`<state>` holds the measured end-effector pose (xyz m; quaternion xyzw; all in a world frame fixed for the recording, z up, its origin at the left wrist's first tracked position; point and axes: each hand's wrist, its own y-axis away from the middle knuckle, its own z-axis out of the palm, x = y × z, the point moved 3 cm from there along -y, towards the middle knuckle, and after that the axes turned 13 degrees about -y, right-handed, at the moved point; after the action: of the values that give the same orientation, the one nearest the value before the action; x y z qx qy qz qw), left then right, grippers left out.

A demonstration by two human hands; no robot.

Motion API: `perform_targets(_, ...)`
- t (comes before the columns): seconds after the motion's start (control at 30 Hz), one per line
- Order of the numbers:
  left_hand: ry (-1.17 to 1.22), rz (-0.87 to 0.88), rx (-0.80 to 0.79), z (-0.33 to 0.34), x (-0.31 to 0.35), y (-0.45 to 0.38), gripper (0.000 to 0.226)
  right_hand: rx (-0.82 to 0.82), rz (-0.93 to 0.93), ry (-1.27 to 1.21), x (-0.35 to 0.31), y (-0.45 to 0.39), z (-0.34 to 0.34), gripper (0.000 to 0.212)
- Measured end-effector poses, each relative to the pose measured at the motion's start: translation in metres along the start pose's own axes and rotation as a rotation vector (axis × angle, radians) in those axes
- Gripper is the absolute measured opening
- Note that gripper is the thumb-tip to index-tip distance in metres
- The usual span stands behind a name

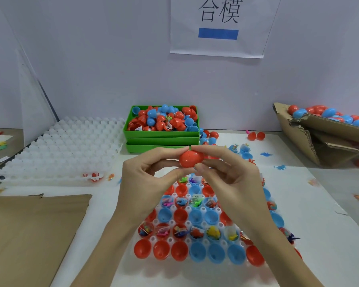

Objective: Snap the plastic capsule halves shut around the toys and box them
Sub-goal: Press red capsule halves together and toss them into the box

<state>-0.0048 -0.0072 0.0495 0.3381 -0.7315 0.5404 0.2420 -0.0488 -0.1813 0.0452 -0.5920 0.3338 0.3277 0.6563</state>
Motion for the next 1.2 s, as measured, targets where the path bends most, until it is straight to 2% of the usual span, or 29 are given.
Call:
perform_targets(0.13, -0.160, 0.107, 0.035, 0.002, 0.004, 0.002, 0.039, 0.015, 0.020, 0.011, 0.001, 0.003, 0.002, 0.037)
perform_targets(0.3, -0.386, 0.255, 0.076, 0.007, 0.008, 0.007, 0.041, 0.133, 0.031, 0.088, 0.003, 0.011, 0.014, 0.050)
perform_targets(0.47, -0.475, 0.345, 0.078, 0.016, 0.009, 0.013, 0.043, 0.176, 0.035, 0.243, 0.007, 0.011, 0.013, 0.027)
perform_targets(0.6, -0.475, 0.337, 0.074, 0.019, 0.006, 0.014, 0.044, 0.137, 0.003, 0.322, 0.007, 0.013, 0.014, 0.031)
perform_targets(0.67, -0.444, 0.311, 0.024, 0.020, 0.005, 0.013, 0.045, 0.110, 0.028, 0.308, 0.009, 0.010, 0.010, 0.030)
perform_targets(0.73, -0.370, 0.238, -0.069, 0.017, 0.001, 0.008, 0.044, 0.035, 0.097, 0.164, 0.010, 0.005, 0.004, 0.026)
perform_targets(0.83, -0.219, 0.116, -0.165, 0.010, -0.005, 0.003, 0.044, -0.124, 0.200, -0.171, 0.006, 0.000, -0.001, 0.035)
perform_targets(1.0, -0.034, 0.090, -0.202, 0.014, 0.005, 0.006, 0.040, -0.309, 0.377, -0.702, 0.005, 0.003, 0.007, 0.045)
perform_targets(1.1, 0.031, 0.062, -0.174, 0.013, 0.007, 0.006, 0.033, -0.342, 0.421, -0.877, 0.006, 0.004, 0.011, 0.048)
perform_targets(1.2, 0.054, 0.071, -0.159, 0.012, 0.010, 0.005, 0.034, -0.329, 0.427, -0.926, 0.008, 0.004, 0.013, 0.056)
